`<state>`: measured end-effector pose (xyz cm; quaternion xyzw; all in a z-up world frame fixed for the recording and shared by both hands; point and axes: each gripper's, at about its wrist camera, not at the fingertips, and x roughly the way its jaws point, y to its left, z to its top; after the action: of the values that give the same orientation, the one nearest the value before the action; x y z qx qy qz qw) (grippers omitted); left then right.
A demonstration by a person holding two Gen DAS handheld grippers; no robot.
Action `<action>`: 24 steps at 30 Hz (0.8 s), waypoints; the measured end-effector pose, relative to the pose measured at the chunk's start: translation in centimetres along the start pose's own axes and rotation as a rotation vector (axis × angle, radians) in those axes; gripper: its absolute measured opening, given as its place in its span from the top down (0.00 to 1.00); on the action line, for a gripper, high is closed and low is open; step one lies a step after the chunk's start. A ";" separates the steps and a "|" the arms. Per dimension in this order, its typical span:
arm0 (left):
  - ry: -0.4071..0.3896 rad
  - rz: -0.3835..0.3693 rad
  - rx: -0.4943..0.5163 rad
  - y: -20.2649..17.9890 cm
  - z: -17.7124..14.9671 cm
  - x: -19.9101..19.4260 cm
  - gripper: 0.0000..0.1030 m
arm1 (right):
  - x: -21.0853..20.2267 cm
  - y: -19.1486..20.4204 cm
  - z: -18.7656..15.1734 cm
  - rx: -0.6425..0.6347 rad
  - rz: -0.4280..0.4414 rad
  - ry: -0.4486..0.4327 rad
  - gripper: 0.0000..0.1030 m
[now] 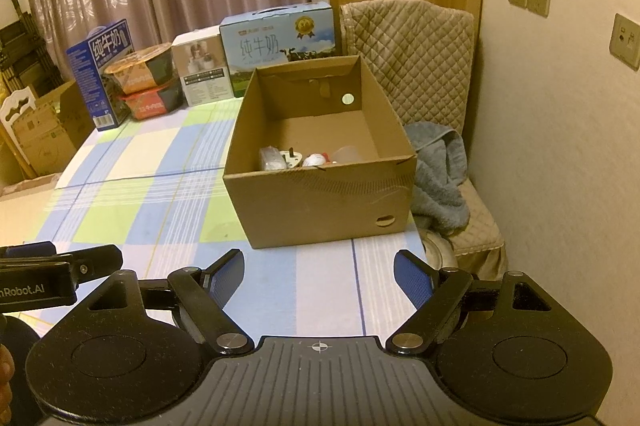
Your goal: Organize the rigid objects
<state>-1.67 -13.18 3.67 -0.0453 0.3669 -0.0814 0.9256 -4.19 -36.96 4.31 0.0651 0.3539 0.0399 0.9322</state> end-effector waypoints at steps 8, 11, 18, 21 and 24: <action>0.001 0.000 0.000 -0.1 0.0 0.0 0.00 | 0.1 0.0 0.0 0.004 0.000 0.001 0.23; 0.001 -0.001 0.001 -0.2 0.0 0.0 0.00 | 0.2 0.0 0.0 0.006 -0.001 0.002 0.23; 0.002 -0.002 0.002 -0.3 0.0 0.1 0.00 | 0.2 0.0 0.1 0.008 -0.001 0.002 0.23; 0.002 -0.002 0.001 -0.3 0.0 0.1 0.00 | 0.2 -0.1 0.2 0.010 -0.002 0.003 0.23; 0.002 -0.002 0.001 -0.4 0.0 0.2 0.00 | 0.3 -0.1 0.2 0.011 -0.003 0.001 0.23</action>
<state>-1.61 -13.57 3.60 -0.0453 0.3677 -0.0825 0.9252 -3.87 -37.08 4.27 0.0699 0.3546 0.0367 0.9317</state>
